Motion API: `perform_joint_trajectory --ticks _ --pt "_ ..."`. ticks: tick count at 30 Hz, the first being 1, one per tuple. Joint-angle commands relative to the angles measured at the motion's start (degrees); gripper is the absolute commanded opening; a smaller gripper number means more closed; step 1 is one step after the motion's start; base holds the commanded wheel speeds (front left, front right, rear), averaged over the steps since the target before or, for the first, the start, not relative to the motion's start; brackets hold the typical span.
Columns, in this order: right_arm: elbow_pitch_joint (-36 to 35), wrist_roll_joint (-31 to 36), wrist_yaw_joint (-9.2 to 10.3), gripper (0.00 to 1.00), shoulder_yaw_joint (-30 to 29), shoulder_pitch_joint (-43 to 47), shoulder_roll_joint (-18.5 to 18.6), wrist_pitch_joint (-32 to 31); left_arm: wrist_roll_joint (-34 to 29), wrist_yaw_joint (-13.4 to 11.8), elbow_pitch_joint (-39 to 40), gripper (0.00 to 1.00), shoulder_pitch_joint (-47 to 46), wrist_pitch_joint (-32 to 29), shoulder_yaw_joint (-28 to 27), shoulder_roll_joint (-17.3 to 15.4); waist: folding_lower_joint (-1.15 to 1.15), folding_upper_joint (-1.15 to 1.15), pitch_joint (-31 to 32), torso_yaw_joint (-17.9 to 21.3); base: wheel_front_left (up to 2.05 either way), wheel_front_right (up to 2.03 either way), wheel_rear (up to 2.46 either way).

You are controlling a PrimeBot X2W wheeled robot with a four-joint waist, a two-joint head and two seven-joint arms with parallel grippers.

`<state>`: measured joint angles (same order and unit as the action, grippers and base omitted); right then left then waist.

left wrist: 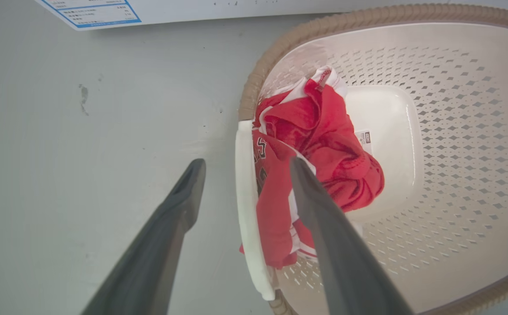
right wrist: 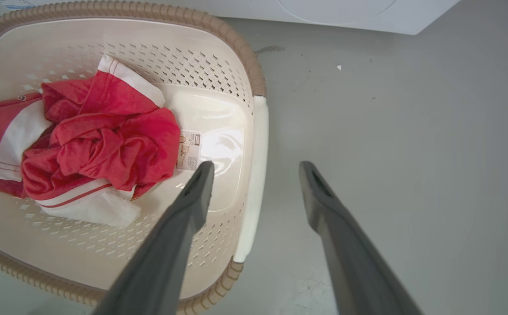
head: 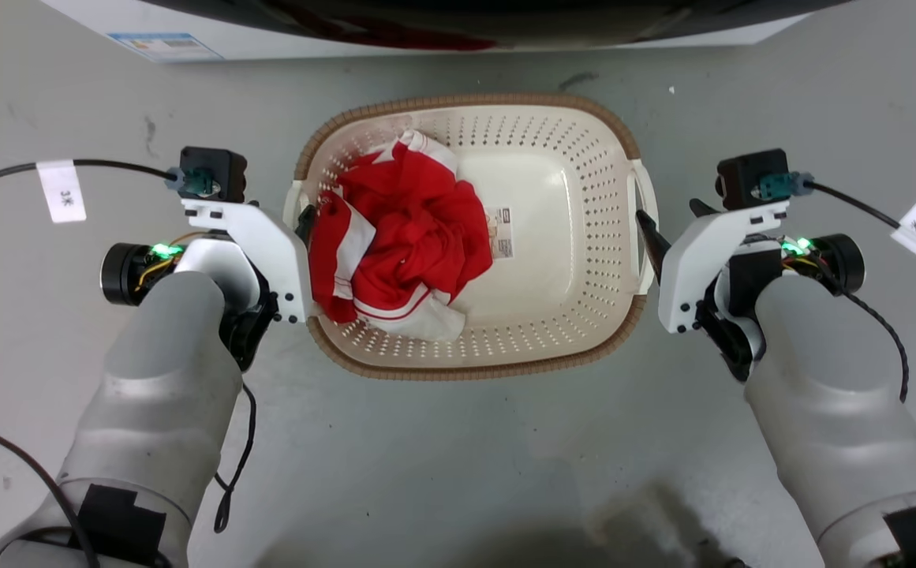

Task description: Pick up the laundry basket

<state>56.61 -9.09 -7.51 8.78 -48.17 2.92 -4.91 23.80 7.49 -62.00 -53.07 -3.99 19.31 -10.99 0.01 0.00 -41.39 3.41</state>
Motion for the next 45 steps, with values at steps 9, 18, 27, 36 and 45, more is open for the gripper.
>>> perform_joint_trajectory --ticks 9,18,27,36,45 --pt "7.78 -6.27 0.04 1.0 6.35 -7.13 -0.08 -2.08 5.74 -0.03 -2.16 1.0 -3.01 -3.3 4.46 -1.05 -0.01 0.0 -4.45 0.68 0.0 0.0 0.0" --pt "10.4 -12.3 0.04 1.0 12.89 -10.55 -0.1 -3.17 9.44 -0.03 -3.83 1.0 -5.21 -4.67 7.98 -1.75 -0.01 0.0 -7.59 0.72 0.0 0.0 0.0" --pt "13.28 -17.81 0.04 1.0 17.26 -13.22 -0.09 -3.24 13.87 -0.02 -5.96 1.0 -7.53 -6.93 10.65 -1.0 -0.01 0.0 -9.59 0.53 0.0 0.0 0.0" --pt "14.8 -20.88 -0.05 0.0 20.06 -14.45 -0.27 -4.71 16.96 -0.02 -6.18 0.0 -8.45 -7.4 13.14 -0.37 -0.01 0.0 -10.18 0.25 0.0 0.0 0.0" --pt "14.98 -24.49 -0.06 0.0 23.16 -12.6 -0.29 -8.83 20.24 -0.01 -6.25 0.0 -7.09 -11.22 15.81 0.03 -0.01 0.0 -7.09 -0.05 0.0 0.0 0.0"
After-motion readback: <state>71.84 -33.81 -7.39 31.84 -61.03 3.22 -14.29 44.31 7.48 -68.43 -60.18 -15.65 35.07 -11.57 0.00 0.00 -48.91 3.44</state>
